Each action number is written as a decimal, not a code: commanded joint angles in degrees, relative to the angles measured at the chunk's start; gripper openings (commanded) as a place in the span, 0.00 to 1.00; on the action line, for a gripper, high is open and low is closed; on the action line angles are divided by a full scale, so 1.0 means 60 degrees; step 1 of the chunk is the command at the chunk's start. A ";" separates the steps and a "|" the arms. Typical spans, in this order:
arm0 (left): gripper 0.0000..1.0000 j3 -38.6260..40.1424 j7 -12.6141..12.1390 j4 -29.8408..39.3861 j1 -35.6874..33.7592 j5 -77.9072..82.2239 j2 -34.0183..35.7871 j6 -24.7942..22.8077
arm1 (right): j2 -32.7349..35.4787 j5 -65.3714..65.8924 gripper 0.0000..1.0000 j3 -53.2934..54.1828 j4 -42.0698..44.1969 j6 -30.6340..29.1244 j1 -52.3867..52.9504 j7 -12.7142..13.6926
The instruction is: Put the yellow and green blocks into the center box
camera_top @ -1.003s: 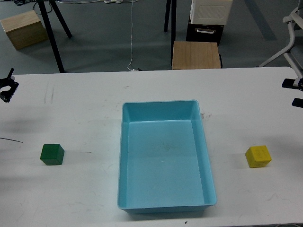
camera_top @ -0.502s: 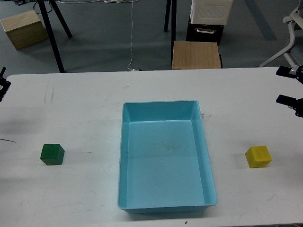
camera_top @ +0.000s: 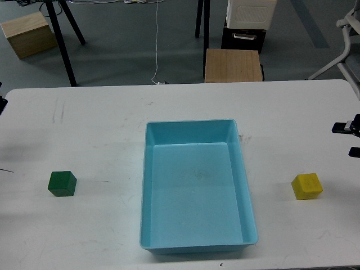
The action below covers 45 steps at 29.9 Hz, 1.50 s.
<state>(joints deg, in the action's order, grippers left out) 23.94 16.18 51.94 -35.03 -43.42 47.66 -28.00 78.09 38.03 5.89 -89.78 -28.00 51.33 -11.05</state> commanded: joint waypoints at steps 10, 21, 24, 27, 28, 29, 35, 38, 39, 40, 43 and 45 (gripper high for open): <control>1.00 -0.0035 -0.0002 0.0000 0.0024 0.0000 -0.0048 0.0000 | -0.0271 0.1000 0.99 -0.0776 0.0330 0.0000 0.0014 0.0480; 1.00 -0.0035 0.0013 0.0000 0.0024 0.0000 -0.0062 0.0000 | -0.1456 0.0971 0.99 -0.0791 0.1282 0.0000 -0.0059 0.0495; 1.00 -0.0035 0.0013 -0.0015 0.0038 0.0000 -0.0077 0.0000 | -0.1838 0.0956 0.99 -0.1054 0.1560 0.0000 -0.0044 0.0495; 1.00 -0.0050 0.0013 -0.0015 0.0038 0.0000 -0.0077 0.0000 | -0.1883 0.0854 0.99 -0.1099 0.1663 0.0000 0.0029 0.0480; 1.00 -0.0050 0.0013 -0.0015 0.0038 0.0000 -0.0077 0.0000 | -0.1883 0.0824 0.99 -0.1099 0.1663 0.0000 0.0044 0.0480; 1.00 -0.0050 0.0013 -0.0015 0.0038 0.0000 -0.0077 0.0000 | -0.1883 0.0810 0.99 -0.1084 0.1663 0.0000 0.0044 0.0480; 1.00 -0.0035 0.0013 -0.0015 0.0068 0.0000 -0.0062 0.0000 | -0.1971 0.0868 0.99 -0.1186 0.1634 0.0000 0.0307 0.0495; 1.00 -0.0035 0.0013 -0.0029 0.0141 0.0000 -0.0077 0.0000 | -0.1956 0.0912 0.99 -0.1201 0.1634 0.0000 0.0337 0.0495; 1.00 -0.0035 0.0013 -0.0029 0.0155 0.0000 -0.0092 0.0000 | -0.1941 0.0912 0.99 -0.1201 0.1634 0.0000 0.0337 0.0495; 1.00 -0.0035 0.0013 -0.0029 0.0156 0.0000 -0.0092 0.0000 | -0.1941 0.0927 0.99 -0.1201 0.1634 0.0000 0.0337 0.0495; 1.00 -0.0035 0.0013 0.0000 0.0112 0.0000 -0.0092 0.0000 | -0.2029 0.0941 0.99 -0.1201 0.1634 0.0000 0.0337 0.0495; 1.00 -0.0020 0.0013 0.0000 0.0112 -0.0015 -0.0048 0.0000 | -0.2233 0.0868 0.99 -0.1216 0.1677 0.0000 0.0351 0.0495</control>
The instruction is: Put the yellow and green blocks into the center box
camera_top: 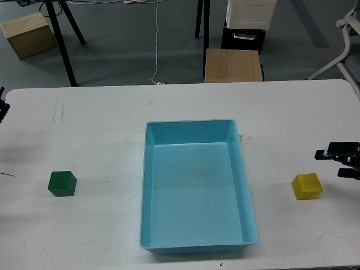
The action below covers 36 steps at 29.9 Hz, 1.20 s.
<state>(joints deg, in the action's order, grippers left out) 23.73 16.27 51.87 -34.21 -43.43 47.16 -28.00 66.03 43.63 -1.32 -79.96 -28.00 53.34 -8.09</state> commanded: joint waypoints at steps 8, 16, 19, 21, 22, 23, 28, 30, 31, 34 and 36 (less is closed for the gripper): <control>1.00 -0.0001 0.0013 -0.0002 0.0121 0.0001 -0.0008 0.0000 | -0.0736 -0.0138 0.99 -0.0439 0.0568 0.0000 0.0470 0.0001; 1.00 0.0014 -0.0002 -0.0046 0.0047 -0.0013 -0.0008 0.0000 | -0.0794 -0.0123 0.99 -0.0936 0.0525 0.0000 0.0529 0.0001; 1.00 0.0014 -0.0002 -0.0046 0.0047 -0.0013 -0.0008 0.0000 | -0.0853 -0.0123 0.99 -0.1010 0.0510 0.0000 0.0529 0.0016; 1.00 0.0014 0.0013 -0.0046 0.0047 -0.0013 -0.0008 0.0000 | -0.0868 -0.0123 0.99 -0.1040 0.0524 0.0000 0.0544 0.0060; 1.00 0.0014 -0.0001 -0.0046 0.0062 -0.0013 -0.0023 0.0000 | -0.0897 -0.0123 0.99 -0.1054 0.0524 0.0000 0.0558 0.0103; 1.00 0.0014 0.0013 -0.0046 0.0062 -0.0013 -0.0008 0.0000 | -0.0955 -0.0123 0.99 -0.1054 0.0539 0.0000 0.0558 0.0133; 1.00 0.0014 0.0013 -0.0046 0.0077 -0.0013 -0.0008 0.0000 | -0.1233 -0.0123 0.99 -0.1171 0.0598 0.0000 0.0573 0.0133; 1.00 0.0014 0.0013 -0.0046 0.0077 -0.0013 -0.0008 0.0000 | -0.1380 -0.0123 0.99 -0.1390 0.0685 0.0000 0.0646 0.0148; 1.00 0.0014 0.0013 -0.0046 0.0077 -0.0013 -0.0008 0.0000 | -0.1438 -0.0138 0.99 -0.1522 0.0772 0.0000 0.0733 0.0148; 1.00 0.0014 -0.0001 -0.0046 0.0077 -0.0013 -0.0008 0.0000 | -0.1585 -0.0138 0.99 -0.1932 0.0861 0.0000 0.1026 0.0148; 1.00 0.0014 0.0013 -0.0046 0.0091 -0.0013 -0.0008 0.0000 | -0.1687 -0.0153 0.99 -0.2181 0.0876 0.0000 0.1231 0.0148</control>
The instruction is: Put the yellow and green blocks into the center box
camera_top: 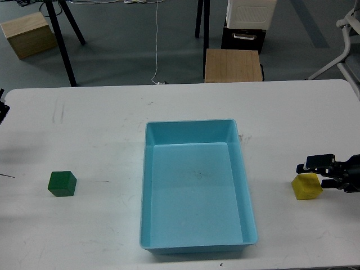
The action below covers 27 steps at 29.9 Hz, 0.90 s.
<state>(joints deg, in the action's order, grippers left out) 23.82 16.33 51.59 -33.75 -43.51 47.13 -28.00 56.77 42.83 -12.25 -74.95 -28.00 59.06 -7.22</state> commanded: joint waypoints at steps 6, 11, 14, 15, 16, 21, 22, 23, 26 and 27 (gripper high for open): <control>1.00 0.0029 -0.0012 -0.0044 0.0015 0.0000 -0.0003 0.0000 | -0.0511 -0.0560 0.99 -0.1048 0.0318 0.0000 0.0850 0.0002; 1.00 0.0044 -0.0012 -0.0059 0.0000 0.0000 -0.0003 0.0000 | -0.0805 -0.0693 0.99 -0.1809 0.0377 0.0000 0.1348 -0.0013; 1.00 0.0073 -0.0012 -0.0074 -0.0029 0.0000 -0.0003 0.0000 | -0.0981 -0.0693 0.99 -0.2220 0.0392 0.0000 0.1612 -0.0013; 1.00 0.0087 0.0003 -0.0074 -0.0029 0.0000 -0.0003 0.0000 | -0.1010 -0.0708 0.99 -0.2308 0.0392 0.0000 0.1670 -0.0027; 1.00 0.0088 -0.0012 -0.0088 -0.0029 0.0000 -0.0003 0.0000 | -0.1039 -0.0708 0.99 -0.2381 0.0392 0.0000 0.1729 -0.0027; 1.00 0.0088 -0.0012 -0.0103 -0.0029 0.0000 -0.0003 0.0000 | -0.1054 -0.0693 0.99 -0.2484 0.0523 0.0000 0.1788 -0.0027; 1.00 0.0088 -0.0012 -0.0103 -0.0029 0.0015 -0.0003 0.0000 | -0.1054 -0.0693 0.99 -0.2499 0.0524 0.0000 0.1788 -0.0027; 1.00 0.0088 0.0003 -0.0103 -0.0029 0.0000 -0.0003 0.0000 | -0.1054 -0.0693 0.99 -0.2499 0.0524 0.0000 0.1788 -0.0027; 1.00 0.0102 -0.0012 -0.0103 -0.0044 0.0015 -0.0003 0.0000 | -0.1054 -0.0708 0.99 -0.2703 0.0524 0.0000 0.1788 -0.0027; 1.00 0.0102 0.0003 -0.0103 -0.0058 0.0015 -0.0003 0.0000 | -0.1054 -0.0708 0.99 -0.2733 0.0524 0.0000 0.1788 -0.0027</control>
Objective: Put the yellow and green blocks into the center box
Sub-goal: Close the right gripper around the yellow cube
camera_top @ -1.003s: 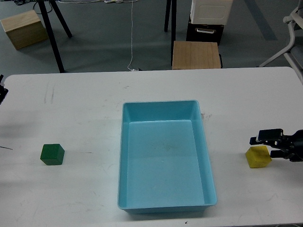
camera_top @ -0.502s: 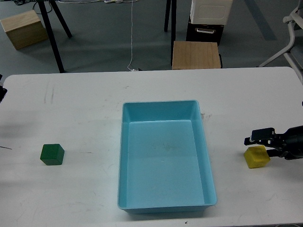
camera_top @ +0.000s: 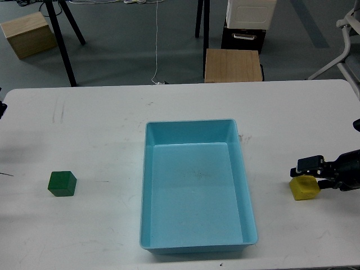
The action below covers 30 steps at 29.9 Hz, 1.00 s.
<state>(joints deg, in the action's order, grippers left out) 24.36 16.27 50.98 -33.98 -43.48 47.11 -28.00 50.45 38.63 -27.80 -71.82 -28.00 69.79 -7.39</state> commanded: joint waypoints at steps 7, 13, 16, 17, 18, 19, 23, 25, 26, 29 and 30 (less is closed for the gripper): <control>1.00 0.0012 0.0012 0.0000 -0.0035 -0.0005 -0.0029 0.0000 | -0.0015 0.0021 0.98 -0.0158 0.0001 0.0000 0.0000 -0.0058; 1.00 0.0027 0.0012 -0.0015 -0.0035 -0.0005 -0.0059 0.0000 | -0.0015 -0.0008 0.94 -0.0172 0.0002 0.0000 -0.0015 -0.0102; 1.00 0.0027 0.0012 -0.0015 -0.0035 -0.0005 -0.0059 0.0000 | -0.0015 -0.0008 0.84 -0.0187 0.0001 0.0000 -0.0015 -0.0117; 1.00 0.0027 -0.0002 -0.0015 -0.0050 -0.0005 -0.0059 0.0000 | -0.0015 -0.0008 0.81 -0.0187 -0.0013 0.0000 -0.0015 -0.0117; 1.00 0.0027 0.0012 -0.0029 -0.0050 -0.0005 -0.0059 0.0000 | -0.0015 -0.0008 0.76 -0.0187 -0.0013 0.0000 -0.0029 -0.0117; 1.00 0.0027 0.0012 -0.0029 -0.0050 -0.0005 -0.0059 0.0000 | -0.0015 0.0007 0.71 -0.0201 -0.0013 0.0000 -0.0030 -0.0102; 1.00 0.0027 0.0012 -0.0044 -0.0050 -0.0020 -0.0059 0.0000 | -0.0029 0.0007 0.69 -0.0450 -0.0013 0.0000 -0.0015 -0.0117; 1.00 0.0027 0.0012 -0.0044 -0.0050 -0.0020 -0.0059 0.0000 | -0.0073 0.0007 0.70 -0.0480 -0.0013 0.0000 -0.0015 -0.0117; 1.00 0.0027 0.0012 -0.0044 -0.0050 -0.0020 -0.0059 0.0000 | -0.0088 0.0007 0.70 -0.0480 -0.0013 0.0000 -0.0015 -0.0117; 1.00 0.0041 0.0012 -0.0044 -0.0065 -0.0020 -0.0059 0.0000 | -0.0088 -0.0008 0.73 -0.0494 -0.0013 0.0000 -0.0015 -0.0117; 1.00 0.0041 0.0012 -0.0044 -0.0065 -0.0020 -0.0059 0.0000 | -0.0088 0.0007 0.73 -0.0494 -0.0013 0.0000 -0.0015 -0.0117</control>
<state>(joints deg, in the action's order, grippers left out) 24.55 16.34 50.71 -34.28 -43.60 46.76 -28.00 49.96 38.67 -30.73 -71.89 -28.00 69.65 -8.08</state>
